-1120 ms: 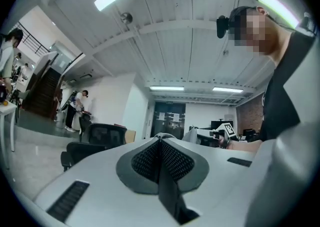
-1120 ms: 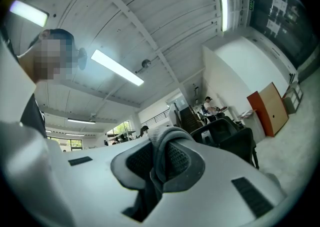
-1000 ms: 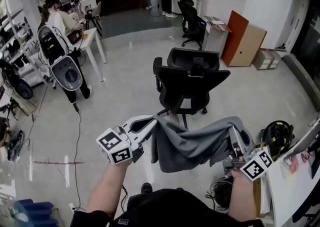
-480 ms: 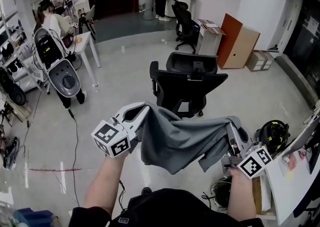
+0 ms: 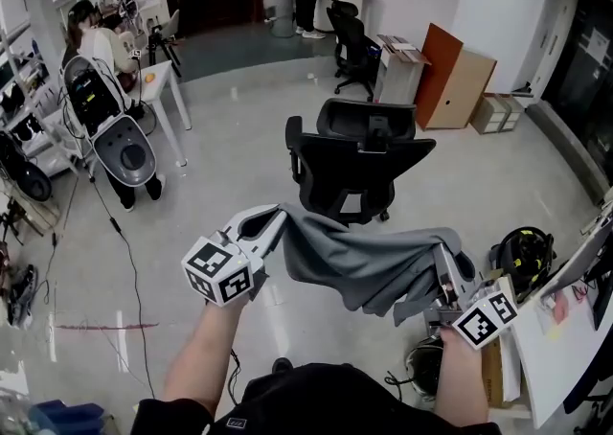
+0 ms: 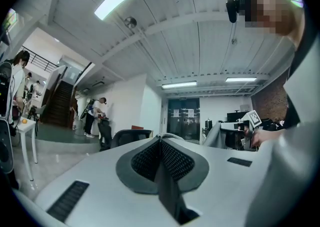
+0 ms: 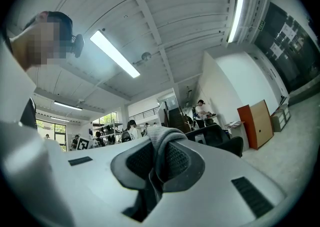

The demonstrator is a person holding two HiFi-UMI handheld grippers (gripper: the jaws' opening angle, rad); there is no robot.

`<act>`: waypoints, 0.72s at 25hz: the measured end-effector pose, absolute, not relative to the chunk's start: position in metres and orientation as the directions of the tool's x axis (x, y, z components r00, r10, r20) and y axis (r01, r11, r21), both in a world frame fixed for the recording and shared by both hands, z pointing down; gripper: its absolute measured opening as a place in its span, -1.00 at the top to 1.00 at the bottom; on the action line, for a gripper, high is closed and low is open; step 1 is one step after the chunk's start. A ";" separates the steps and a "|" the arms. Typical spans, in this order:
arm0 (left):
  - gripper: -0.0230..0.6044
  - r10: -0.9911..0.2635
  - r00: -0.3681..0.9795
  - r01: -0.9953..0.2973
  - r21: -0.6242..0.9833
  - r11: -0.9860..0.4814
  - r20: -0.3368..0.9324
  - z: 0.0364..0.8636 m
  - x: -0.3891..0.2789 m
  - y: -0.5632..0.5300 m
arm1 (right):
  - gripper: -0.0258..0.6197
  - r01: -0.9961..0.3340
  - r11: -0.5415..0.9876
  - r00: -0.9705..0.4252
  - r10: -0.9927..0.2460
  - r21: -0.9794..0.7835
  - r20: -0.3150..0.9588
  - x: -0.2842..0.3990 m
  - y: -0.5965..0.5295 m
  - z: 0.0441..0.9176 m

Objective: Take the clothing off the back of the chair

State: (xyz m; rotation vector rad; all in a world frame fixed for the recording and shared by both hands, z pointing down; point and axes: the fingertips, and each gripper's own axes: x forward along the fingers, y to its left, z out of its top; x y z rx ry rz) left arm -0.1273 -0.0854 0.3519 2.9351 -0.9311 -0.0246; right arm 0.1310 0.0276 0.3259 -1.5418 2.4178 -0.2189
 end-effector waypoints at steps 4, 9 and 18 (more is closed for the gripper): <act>0.90 -0.570 0.821 -0.570 0.067 -0.819 0.018 0.354 -0.123 -0.082 | 0.83 -0.868 0.420 -0.396 -0.907 -0.265 -0.141 0.133 0.032 0.325; 0.90 -0.567 0.824 -0.567 0.068 -0.821 0.024 0.357 -0.124 -0.080 | 0.83 -0.870 0.416 -0.392 -0.909 -0.266 -0.139 0.133 0.036 0.328; 0.90 -0.578 0.816 -0.579 0.053 -0.814 0.033 0.357 -0.128 -0.073 | 0.83 -0.868 0.426 -0.403 -0.904 -0.255 -0.139 0.128 0.040 0.326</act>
